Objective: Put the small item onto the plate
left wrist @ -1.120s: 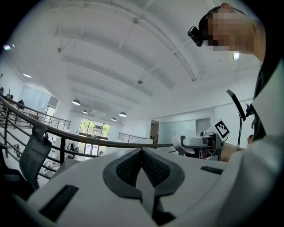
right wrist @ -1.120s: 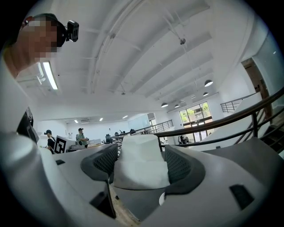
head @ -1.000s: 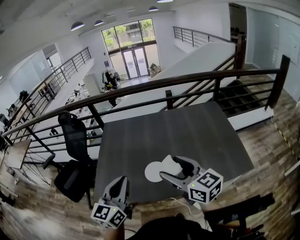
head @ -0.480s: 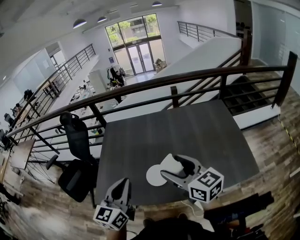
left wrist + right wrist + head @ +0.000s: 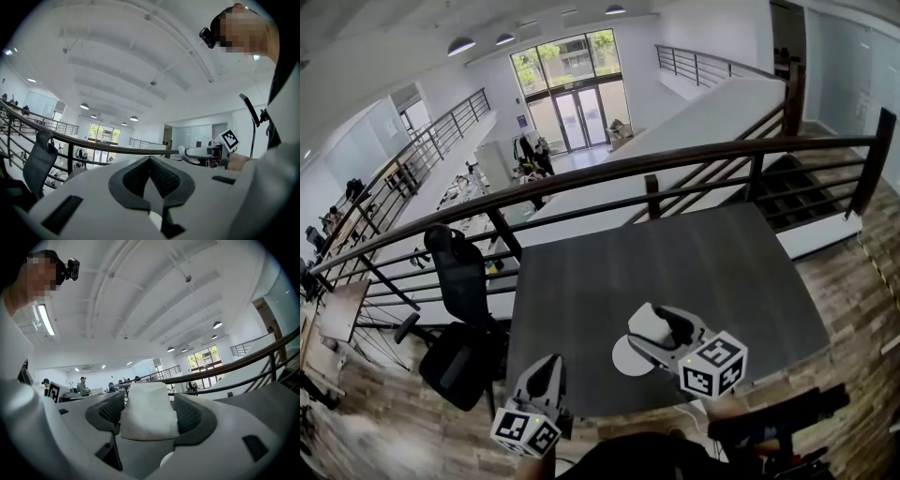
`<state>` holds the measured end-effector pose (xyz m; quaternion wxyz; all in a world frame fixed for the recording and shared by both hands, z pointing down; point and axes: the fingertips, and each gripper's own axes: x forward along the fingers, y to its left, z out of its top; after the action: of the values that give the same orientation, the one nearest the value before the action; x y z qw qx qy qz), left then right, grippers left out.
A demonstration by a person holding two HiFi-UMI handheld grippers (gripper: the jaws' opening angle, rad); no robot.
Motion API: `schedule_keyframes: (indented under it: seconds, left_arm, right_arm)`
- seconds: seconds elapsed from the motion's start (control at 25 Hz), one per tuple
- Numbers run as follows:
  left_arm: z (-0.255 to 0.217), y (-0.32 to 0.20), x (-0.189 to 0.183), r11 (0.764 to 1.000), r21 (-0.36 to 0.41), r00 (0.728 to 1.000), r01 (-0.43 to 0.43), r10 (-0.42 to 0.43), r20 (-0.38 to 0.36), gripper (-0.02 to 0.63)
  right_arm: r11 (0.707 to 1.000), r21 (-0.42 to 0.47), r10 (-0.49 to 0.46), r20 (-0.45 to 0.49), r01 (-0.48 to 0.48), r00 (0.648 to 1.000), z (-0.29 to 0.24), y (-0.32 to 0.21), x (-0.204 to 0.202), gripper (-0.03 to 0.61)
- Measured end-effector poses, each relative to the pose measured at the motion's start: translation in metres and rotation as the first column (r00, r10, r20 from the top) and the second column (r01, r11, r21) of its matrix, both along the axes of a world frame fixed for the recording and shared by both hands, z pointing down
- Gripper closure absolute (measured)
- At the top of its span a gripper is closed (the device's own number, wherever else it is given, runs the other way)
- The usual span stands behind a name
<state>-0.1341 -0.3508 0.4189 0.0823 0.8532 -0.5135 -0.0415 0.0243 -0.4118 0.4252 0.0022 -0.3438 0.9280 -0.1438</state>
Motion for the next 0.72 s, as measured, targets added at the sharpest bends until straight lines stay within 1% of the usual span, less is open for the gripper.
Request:
schedule_keyframes:
  seconds: [0.2, 0.36, 0.56, 0.72]
  left_arm:
    - [-0.002, 0.003, -0.014, 1.000, 0.005, 1.000, -0.028, 0.028, 0.010, 0.609]
    - [0.005, -0.001, -0.023, 1.000, -0.004, 1.000, -0.020, 0.020, 0.009, 0.609]
    - [0.005, 0.003, -0.025, 1.000, -0.019, 1.000, -0.021, 0.021, 0.015, 0.609]
    - [0.004, 0.006, -0.032, 1.000, -0.010, 1.000, 0.000, 0.000, 0.028, 0.609]
  right_arm:
    - [0.998, -0.058, 0.025, 0.000, -0.025, 1.000, 0.022, -0.010, -0.015, 0.243]
    - [0.996, -0.082, 0.042, -0.034, -0.045, 0.999, 0.045, -0.019, -0.021, 0.242]
    - [0.992, -0.110, 0.058, -0.078, -0.066, 0.995, 0.077, -0.027, -0.022, 0.242]
    - [0.988, -0.135, 0.065, -0.115, -0.081, 0.991, 0.107, -0.037, -0.022, 0.243]
